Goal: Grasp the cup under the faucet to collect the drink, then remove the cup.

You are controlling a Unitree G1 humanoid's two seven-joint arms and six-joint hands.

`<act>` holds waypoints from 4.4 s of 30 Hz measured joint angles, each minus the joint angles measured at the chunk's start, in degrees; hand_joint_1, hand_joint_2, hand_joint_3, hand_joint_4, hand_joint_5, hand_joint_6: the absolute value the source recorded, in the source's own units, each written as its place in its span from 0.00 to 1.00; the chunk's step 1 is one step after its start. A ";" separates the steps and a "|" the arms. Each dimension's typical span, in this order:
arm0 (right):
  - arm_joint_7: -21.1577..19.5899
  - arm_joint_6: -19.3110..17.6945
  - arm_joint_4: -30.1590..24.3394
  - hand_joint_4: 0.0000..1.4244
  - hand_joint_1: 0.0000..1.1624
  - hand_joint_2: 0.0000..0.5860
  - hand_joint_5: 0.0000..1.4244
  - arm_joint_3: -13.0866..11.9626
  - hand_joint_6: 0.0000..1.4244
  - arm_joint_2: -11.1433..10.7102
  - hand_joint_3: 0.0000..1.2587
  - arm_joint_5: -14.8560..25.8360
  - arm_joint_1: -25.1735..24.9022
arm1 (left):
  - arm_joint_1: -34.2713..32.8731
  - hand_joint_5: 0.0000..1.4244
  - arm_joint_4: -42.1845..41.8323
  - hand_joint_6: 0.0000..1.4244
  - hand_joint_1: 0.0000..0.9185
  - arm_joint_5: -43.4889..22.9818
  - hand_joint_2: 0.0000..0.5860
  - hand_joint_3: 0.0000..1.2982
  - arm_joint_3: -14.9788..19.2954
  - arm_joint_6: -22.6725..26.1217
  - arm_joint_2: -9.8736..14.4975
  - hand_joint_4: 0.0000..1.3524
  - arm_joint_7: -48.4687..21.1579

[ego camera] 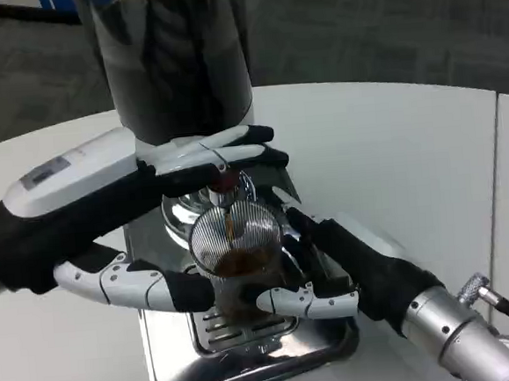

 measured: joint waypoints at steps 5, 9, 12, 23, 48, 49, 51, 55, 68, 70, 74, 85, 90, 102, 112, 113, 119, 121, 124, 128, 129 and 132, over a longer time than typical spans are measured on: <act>0.00 0.00 0.37 0.00 0.50 0.36 0.00 0.19 0.02 0.21 0.00 -0.03 -0.76 | 0.15 0.09 0.07 0.06 0.00 0.00 0.21 0.11 0.04 -0.18 0.05 0.02 0.14; 0.00 0.00 0.58 0.00 0.50 0.36 0.00 0.23 0.02 0.30 0.00 -0.03 -0.99 | 0.20 0.09 0.34 0.06 0.00 -0.01 0.21 0.11 0.05 -0.31 0.05 0.02 0.20; 0.00 0.00 0.73 0.00 0.50 0.35 0.00 0.32 0.02 0.45 0.00 -0.03 -1.07 | 0.21 0.09 0.55 0.06 0.00 -0.02 0.21 0.11 0.05 -0.37 0.05 0.02 0.22; 0.00 0.00 0.69 0.00 0.50 0.35 0.00 0.35 0.02 0.50 0.00 -0.03 -1.25 | 0.21 0.09 0.58 0.06 0.00 0.03 0.21 0.11 0.05 -0.91 0.05 0.02 0.41; 0.00 0.00 0.40 0.00 0.50 0.35 0.00 0.31 0.01 0.50 0.00 -0.01 -1.22 | 0.54 0.09 1.16 0.06 0.00 1.69 0.21 0.12 -0.51 -4.36 1.55 0.03 1.78; 0.00 0.00 0.30 0.00 0.50 0.35 0.00 0.31 0.01 0.50 0.00 -0.01 -1.19 | 0.54 0.09 1.17 0.06 0.00 1.70 0.21 0.12 -0.53 -4.36 1.60 0.03 1.83; 0.00 0.00 0.02 0.00 0.50 0.35 0.00 0.31 0.01 0.50 0.00 0.00 -1.07 | 0.58 0.09 1.18 0.06 0.00 1.71 0.21 0.12 -0.62 -4.36 1.65 0.03 2.00; 0.00 0.00 -0.44 0.00 0.50 0.35 0.00 0.31 0.01 0.52 0.00 0.01 -0.64 | 0.66 0.09 1.21 0.06 0.00 1.70 0.21 0.12 -0.89 -4.35 1.69 0.03 2.39; 0.00 0.00 -2.11 0.00 0.50 0.35 0.00 0.23 0.02 1.26 0.00 0.03 -0.35 | 0.89 0.09 1.21 0.06 0.00 1.65 0.21 0.13 -1.15 -4.29 1.89 0.03 2.99; 0.00 0.00 -2.11 0.00 0.50 0.35 0.00 0.23 0.02 1.35 0.00 0.03 -0.35 | 0.95 0.09 1.20 0.06 0.00 1.66 0.21 0.13 -1.17 -4.30 1.97 0.03 3.08; -0.01 0.00 -2.11 0.00 0.50 0.35 0.00 0.23 0.02 1.68 0.00 0.03 -0.35 | 1.12 0.09 1.18 0.06 0.00 1.70 0.21 0.13 -1.22 -4.40 2.23 0.03 3.24; -0.15 0.00 -2.11 0.00 0.50 0.35 0.00 0.27 0.02 2.57 0.00 0.00 -0.41 | 1.55 0.09 1.19 0.06 0.00 1.74 0.21 0.13 -1.28 -4.54 2.29 0.03 3.76; -0.20 0.01 -2.09 0.00 0.50 0.35 0.00 0.39 0.02 2.76 0.00 -0.01 -0.47 | 1.67 0.09 1.21 0.07 0.00 1.61 0.21 0.13 -1.22 -4.36 2.30 0.03 3.77; -0.89 0.01 -2.06 0.00 0.51 0.35 0.00 1.11 0.03 2.86 0.00 -0.51 -0.47 | 2.77 0.10 1.16 0.07 0.00 -0.10 0.21 0.14 -0.79 -3.17 2.30 0.04 3.83; -0.99 0.02 -2.06 0.00 0.54 0.34 0.00 1.62 0.03 2.72 0.00 -1.01 -0.47 | 3.65 0.11 0.91 0.08 0.00 -1.24 0.21 0.14 -0.06 -1.81 2.29 0.04 3.86; -0.99 0.02 -2.06 0.00 0.54 0.34 0.00 1.64 0.03 2.71 0.00 -1.03 -0.47 | 3.77 0.11 0.85 0.09 0.00 -1.58 0.21 0.14 -0.06 -1.62 2.29 0.04 3.85; -1.00 0.09 -2.07 0.00 0.54 0.34 0.00 1.79 0.03 2.69 0.00 -1.12 -0.47 | 4.16 0.14 0.69 0.12 0.00 -3.54 0.21 0.14 -0.01 0.28 2.28 0.05 3.61; -1.00 0.10 -2.07 0.00 0.54 0.34 0.00 1.89 0.03 2.70 0.00 -1.12 -0.47 | 4.30 0.15 0.73 0.14 0.00 -4.73 0.21 0.14 0.09 1.55 2.22 0.06 3.55; -1.00 0.11 -2.06 0.00 0.54 0.34 0.00 2.00 0.03 2.67 0.00 -1.13 -0.47 | 4.38 0.16 0.72 0.16 0.00 -7.65 0.21 0.14 0.32 4.69 1.76 0.07 2.96; -1.00 0.35 -2.06 0.00 0.54 0.34 0.00 2.09 0.03 2.59 0.00 -1.24 -0.47 | 4.69 0.17 0.01 0.19 0.00 -11.51 0.21 0.14 1.11 9.00 0.89 0.07 1.91; -1.00 0.41 -2.06 0.00 0.54 0.34 0.00 2.09 0.03 2.54 0.00 -1.24 -0.47 | 4.77 0.18 -0.15 0.19 0.00 -12.17 0.21 0.14 1.33 10.01 0.74 0.07 1.71; -1.00 0.70 -2.06 0.00 0.54 0.34 0.00 2.09 0.03 2.49 0.00 -1.26 -0.47 | 5.45 0.18 -1.12 0.20 0.00 -13.75 0.21 0.15 2.42 12.86 -0.13 0.08 0.97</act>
